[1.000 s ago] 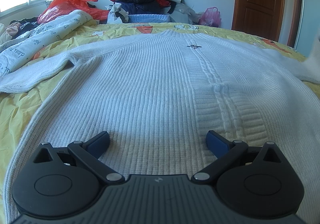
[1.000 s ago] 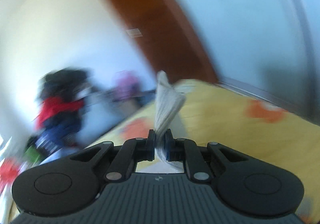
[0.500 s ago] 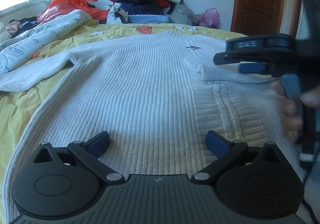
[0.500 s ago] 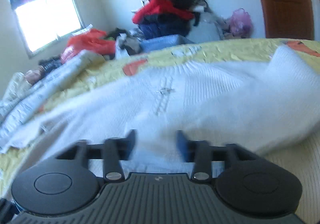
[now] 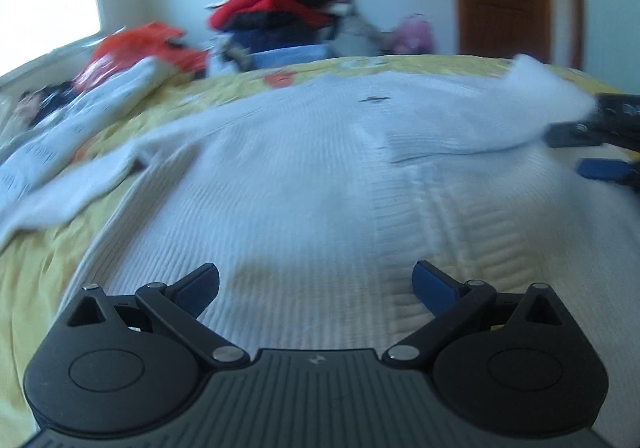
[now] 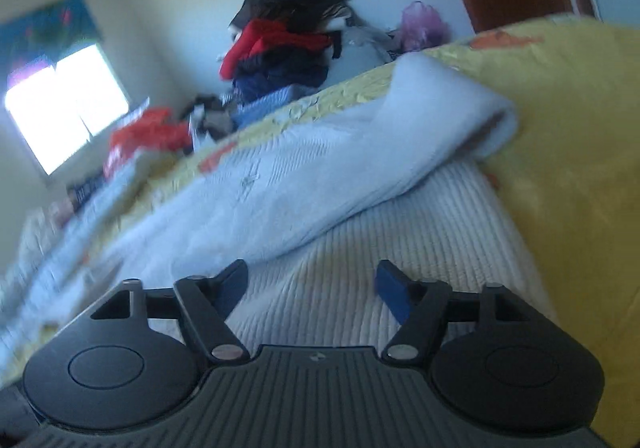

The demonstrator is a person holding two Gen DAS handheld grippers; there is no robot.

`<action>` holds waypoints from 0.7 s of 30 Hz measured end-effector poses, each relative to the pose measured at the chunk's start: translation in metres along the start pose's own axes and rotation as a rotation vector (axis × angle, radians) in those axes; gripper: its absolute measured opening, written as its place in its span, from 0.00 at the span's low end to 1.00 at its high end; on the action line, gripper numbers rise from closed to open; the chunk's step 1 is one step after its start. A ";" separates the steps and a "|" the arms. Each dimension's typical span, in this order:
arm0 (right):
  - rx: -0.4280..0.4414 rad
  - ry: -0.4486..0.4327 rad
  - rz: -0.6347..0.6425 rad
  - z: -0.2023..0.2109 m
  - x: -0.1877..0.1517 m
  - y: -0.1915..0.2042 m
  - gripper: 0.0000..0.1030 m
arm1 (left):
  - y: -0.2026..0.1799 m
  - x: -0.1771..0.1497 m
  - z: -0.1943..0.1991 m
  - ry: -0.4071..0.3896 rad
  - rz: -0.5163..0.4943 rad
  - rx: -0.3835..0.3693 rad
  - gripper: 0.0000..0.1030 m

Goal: Fold small clothes
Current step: 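Grasp the other sleeve with the left tool and fold it across the body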

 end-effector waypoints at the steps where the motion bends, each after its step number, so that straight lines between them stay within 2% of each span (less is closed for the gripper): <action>1: 0.005 -0.010 -0.014 0.000 0.000 -0.002 0.72 | 0.003 0.007 0.000 0.005 0.020 -0.048 1.00; 4: 0.007 -0.012 -0.004 -0.001 -0.002 -0.001 0.74 | 0.020 0.043 -0.010 0.074 0.213 -0.260 1.00; 6: 0.021 -0.015 -0.012 -0.001 -0.002 -0.002 0.77 | 0.025 0.070 -0.035 0.196 0.354 -0.435 1.00; 8: 0.039 -0.019 -0.029 0.002 -0.002 -0.007 0.77 | 0.024 0.085 -0.069 0.320 0.477 -0.547 1.00; 9: 0.046 -0.021 -0.036 0.002 -0.002 -0.008 0.77 | 0.022 0.088 -0.086 0.362 0.515 -0.557 1.00; 11: 0.053 -0.026 -0.046 0.003 -0.002 -0.009 0.78 | 0.016 0.090 -0.114 0.446 0.555 -0.518 1.00; 13: 0.056 -0.028 -0.050 0.004 -0.002 -0.007 0.78 | 0.011 0.096 -0.123 0.424 0.590 -0.530 1.00; 15: 0.056 -0.029 -0.050 0.004 -0.002 -0.006 0.78 | 0.003 0.106 -0.128 0.413 0.561 -0.517 0.95; 16: 0.057 -0.029 -0.050 0.004 -0.002 -0.005 0.78 | -0.001 0.110 -0.131 0.410 0.543 -0.513 0.81; 17: 0.061 -0.029 -0.052 0.004 -0.002 -0.005 0.79 | -0.006 0.112 -0.134 0.413 0.518 -0.507 0.53; 19: 0.070 -0.029 -0.057 0.004 -0.001 -0.006 0.81 | -0.016 0.113 -0.141 0.437 0.449 -0.463 0.33; 21: 0.075 -0.030 -0.058 0.004 -0.001 -0.005 0.82 | -0.019 0.116 -0.140 0.415 0.398 -0.436 0.26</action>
Point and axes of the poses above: each gripper's, at about its wrist camera, not at the fingertips, and z roughly against the way its jaws point, y to its left, x to its top, the point moved 2 cm from there along -z, roughly the way its jaws point, and after that the axes turned 13 degrees about x, right-handed, at the moved point
